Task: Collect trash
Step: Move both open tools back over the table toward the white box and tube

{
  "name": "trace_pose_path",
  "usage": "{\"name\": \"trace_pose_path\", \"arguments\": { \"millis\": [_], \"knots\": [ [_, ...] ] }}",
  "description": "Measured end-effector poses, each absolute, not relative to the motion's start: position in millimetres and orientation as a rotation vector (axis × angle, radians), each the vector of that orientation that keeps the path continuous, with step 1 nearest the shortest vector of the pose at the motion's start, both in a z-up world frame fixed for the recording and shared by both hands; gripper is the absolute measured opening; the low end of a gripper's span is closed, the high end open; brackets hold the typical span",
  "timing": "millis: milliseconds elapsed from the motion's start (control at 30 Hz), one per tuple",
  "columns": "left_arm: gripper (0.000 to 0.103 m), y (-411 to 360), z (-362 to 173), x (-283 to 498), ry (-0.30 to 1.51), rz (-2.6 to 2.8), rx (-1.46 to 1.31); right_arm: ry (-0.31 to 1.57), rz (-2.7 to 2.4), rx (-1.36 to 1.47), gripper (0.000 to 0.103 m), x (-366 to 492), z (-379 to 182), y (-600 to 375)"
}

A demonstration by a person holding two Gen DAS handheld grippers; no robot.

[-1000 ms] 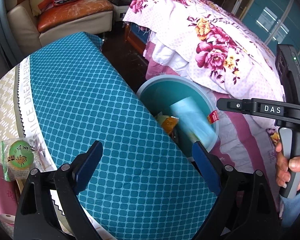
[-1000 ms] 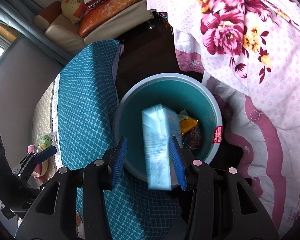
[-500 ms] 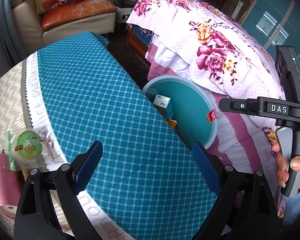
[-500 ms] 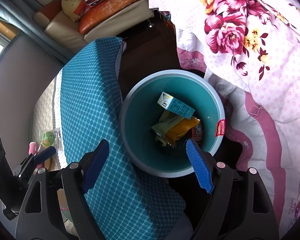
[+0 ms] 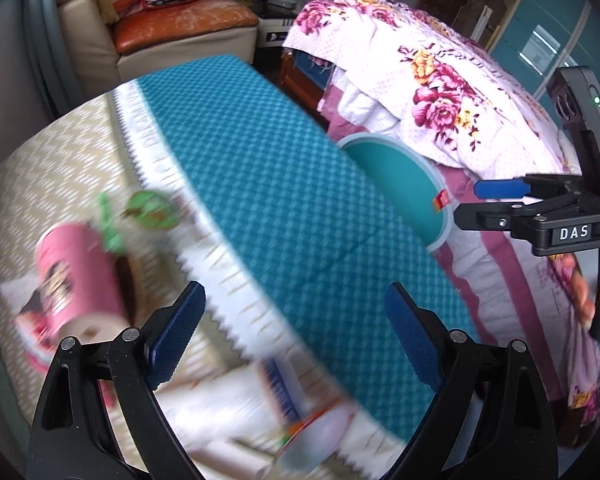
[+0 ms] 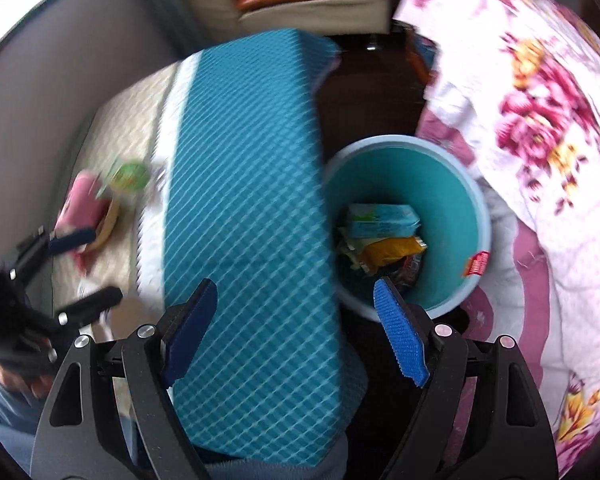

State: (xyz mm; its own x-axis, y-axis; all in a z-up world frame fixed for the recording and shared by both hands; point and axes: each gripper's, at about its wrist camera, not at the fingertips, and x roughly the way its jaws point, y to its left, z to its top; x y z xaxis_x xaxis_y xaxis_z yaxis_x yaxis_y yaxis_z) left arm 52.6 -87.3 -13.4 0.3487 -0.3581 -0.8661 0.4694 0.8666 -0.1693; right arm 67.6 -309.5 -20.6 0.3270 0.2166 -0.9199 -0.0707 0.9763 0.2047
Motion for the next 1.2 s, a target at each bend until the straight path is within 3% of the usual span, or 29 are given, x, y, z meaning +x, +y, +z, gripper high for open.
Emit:
{"name": "trace_pose_path", "arguments": {
  "millis": [100,500,1133,1200],
  "knots": [
    [0.091,-54.8,-13.4,38.6,1.096,-0.517,0.133,1.243,0.237,0.076,0.081,62.6,-16.7,-281.6],
    [0.091,29.7,-37.3,-26.6,1.175,-0.509,0.285,1.284,0.333,-0.056,0.081,46.4,-9.9,-204.6],
    [0.091,41.9,-91.7,-49.5,1.297,-0.617,0.337,1.378,0.448,-0.326,0.081,22.6,-25.4,-131.8],
    [0.095,40.1,-95.4,-52.8,1.294,-0.611,0.358,1.383,0.444,-0.339,0.081,23.8,-27.8,-129.9]
  ]
}}
